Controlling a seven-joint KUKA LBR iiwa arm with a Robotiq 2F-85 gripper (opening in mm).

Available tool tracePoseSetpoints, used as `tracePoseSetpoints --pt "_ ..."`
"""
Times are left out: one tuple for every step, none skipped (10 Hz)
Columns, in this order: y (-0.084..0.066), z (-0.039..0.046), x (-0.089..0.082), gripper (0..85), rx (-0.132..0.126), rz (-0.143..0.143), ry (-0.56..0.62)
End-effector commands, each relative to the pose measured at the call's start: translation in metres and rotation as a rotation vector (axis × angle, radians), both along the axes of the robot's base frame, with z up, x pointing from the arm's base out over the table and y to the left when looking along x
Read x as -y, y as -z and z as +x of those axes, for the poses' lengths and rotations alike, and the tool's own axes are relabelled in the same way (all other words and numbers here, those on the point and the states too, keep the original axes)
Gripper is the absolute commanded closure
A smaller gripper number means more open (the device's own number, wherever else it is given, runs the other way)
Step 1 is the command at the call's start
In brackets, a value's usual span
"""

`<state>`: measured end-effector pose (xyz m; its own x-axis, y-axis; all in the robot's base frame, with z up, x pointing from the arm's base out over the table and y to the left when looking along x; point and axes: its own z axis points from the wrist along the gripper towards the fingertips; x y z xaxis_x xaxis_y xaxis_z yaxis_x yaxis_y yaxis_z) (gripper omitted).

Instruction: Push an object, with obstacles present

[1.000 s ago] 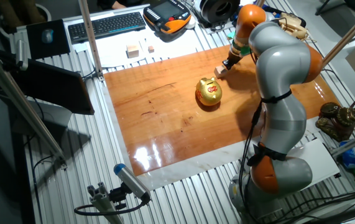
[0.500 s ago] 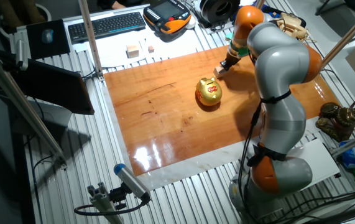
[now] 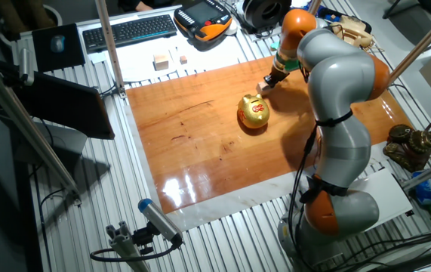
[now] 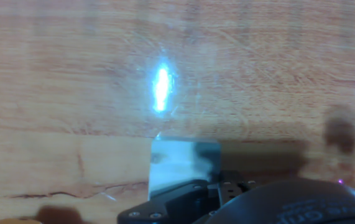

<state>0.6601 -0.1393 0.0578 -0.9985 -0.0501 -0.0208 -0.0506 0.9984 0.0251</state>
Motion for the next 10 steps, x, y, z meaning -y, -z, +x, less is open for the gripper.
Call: tracePoseSetpoints --pt "-0.001 -0.001 -0.001 85.0 -0.011 0.006 0.028" --pt "-0.001 -0.0043 -0.006 85.0 -0.017 0.011 0.066" --pt "0.0 -0.007 -0.011 85.0 -0.014 0.006 0.08" --pt "0.0 -0.0083 -0.017 85.0 -0.012 0.0 0.085" --pt "-0.002 -0.0087 -0.021 85.0 -0.012 -0.003 0.087" --pt "-0.004 -0.0077 -0.024 85.0 -0.012 -0.007 0.082" --pt "-0.006 -0.0066 -0.027 85.0 -0.011 -0.014 0.079" --pt "-0.007 -0.0058 -0.03 85.0 -0.01 -0.02 0.076" --pt "-0.008 -0.0053 -0.032 85.0 -0.008 -0.019 0.076" --pt "-0.008 -0.0041 -0.035 85.0 -0.006 -0.02 0.076"
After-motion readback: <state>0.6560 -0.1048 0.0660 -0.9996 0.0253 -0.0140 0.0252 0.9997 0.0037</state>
